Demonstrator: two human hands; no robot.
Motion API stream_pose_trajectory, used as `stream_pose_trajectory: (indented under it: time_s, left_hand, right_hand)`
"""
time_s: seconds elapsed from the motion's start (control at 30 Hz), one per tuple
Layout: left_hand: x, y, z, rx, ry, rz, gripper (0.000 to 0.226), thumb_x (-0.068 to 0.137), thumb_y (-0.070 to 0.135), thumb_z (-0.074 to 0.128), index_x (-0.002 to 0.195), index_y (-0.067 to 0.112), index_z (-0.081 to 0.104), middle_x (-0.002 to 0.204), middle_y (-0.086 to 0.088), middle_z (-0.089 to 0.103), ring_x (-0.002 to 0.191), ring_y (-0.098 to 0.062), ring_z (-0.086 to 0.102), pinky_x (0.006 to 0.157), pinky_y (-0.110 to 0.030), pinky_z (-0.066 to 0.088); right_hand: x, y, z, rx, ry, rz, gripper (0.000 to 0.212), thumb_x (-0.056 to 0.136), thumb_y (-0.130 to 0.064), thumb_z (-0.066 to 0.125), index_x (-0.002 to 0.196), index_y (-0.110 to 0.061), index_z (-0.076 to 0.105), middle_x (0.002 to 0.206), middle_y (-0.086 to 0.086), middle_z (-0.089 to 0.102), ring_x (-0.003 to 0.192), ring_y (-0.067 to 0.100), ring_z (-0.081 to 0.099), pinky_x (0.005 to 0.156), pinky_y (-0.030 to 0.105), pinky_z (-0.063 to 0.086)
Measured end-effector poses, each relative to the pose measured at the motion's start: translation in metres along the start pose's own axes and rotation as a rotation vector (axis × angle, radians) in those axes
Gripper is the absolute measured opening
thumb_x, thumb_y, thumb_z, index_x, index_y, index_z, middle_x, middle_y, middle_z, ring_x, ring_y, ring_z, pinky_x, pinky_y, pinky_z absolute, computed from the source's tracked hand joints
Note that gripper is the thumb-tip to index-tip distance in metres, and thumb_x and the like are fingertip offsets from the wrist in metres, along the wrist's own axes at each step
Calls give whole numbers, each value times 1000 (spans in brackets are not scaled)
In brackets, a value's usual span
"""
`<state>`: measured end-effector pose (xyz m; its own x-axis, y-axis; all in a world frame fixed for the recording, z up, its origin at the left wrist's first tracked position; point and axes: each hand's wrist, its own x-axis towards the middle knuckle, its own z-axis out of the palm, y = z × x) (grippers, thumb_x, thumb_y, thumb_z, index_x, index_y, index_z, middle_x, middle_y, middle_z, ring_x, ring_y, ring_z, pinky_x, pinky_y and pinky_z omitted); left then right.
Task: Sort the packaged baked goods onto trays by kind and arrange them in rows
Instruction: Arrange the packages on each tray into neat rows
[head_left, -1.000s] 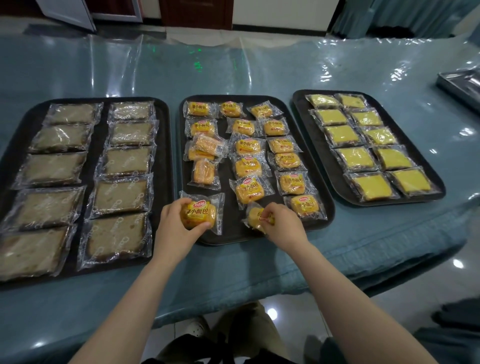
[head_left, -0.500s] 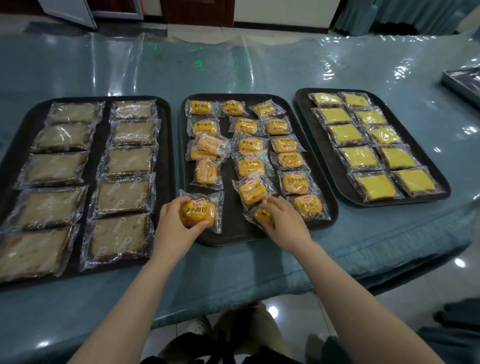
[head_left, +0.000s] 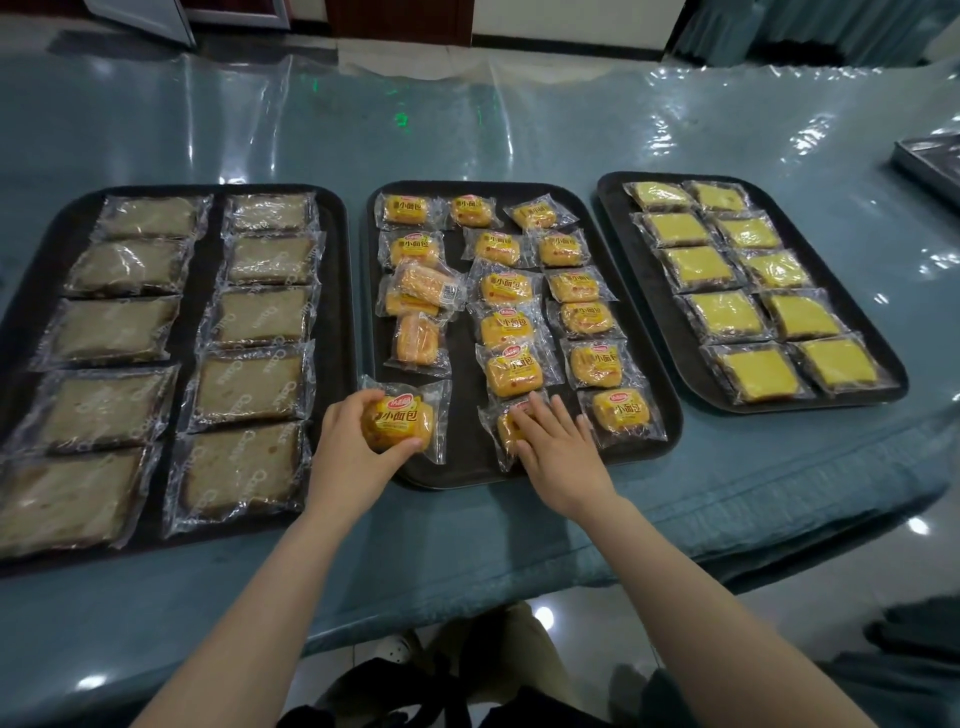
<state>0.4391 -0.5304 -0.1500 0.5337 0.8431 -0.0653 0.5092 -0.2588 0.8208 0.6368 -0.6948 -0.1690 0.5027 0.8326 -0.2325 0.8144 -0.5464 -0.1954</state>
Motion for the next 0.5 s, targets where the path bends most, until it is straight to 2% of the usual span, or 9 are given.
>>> stream_pose_trajectory:
  time_s: [0.1,0.2,0.33,0.43,0.5]
  left_hand:
    - [0,-1,0,0,-5,4,66,67,33,83,122,33,46,118,4,42,97,-10,48,81,-22,37]
    - [1,-2,1,2,-1,5,66,67,33,83,122,32,46,119,4,42,97,-10,47,80,-21,36]
    - [6,1,4,20,17,-10,68,67,34,83,124,31,47,117,6,40,96,-8,46,80,-22,36]
    - [9,5,7,7,24,0,68,66,33,84,124,31,47,116,6,40,97,-8,46,84,-23,37]
    - [13,8,7,14,31,-2,68,66,32,84,124,30,47,116,6,40,98,-9,47,86,-24,38]
  right_hand:
    - [-3,1,7,56,10,16,51,103,-34,26,152,-32,12,161,-5,-1,148,22,-5,119,44,7]
    - [-4,2,10,88,58,64,51,102,-31,29,152,-30,15,161,-4,2,148,22,-3,119,42,9]
    - [-8,3,7,108,102,51,52,101,-40,32,151,-30,19,161,-3,7,148,21,0,117,38,10]
    - [0,3,-1,61,267,17,51,99,-43,36,148,-30,29,159,-3,17,147,20,8,115,40,18]
    - [18,1,-9,46,292,0,53,98,-45,40,148,-32,26,160,-3,12,147,19,4,114,38,12]
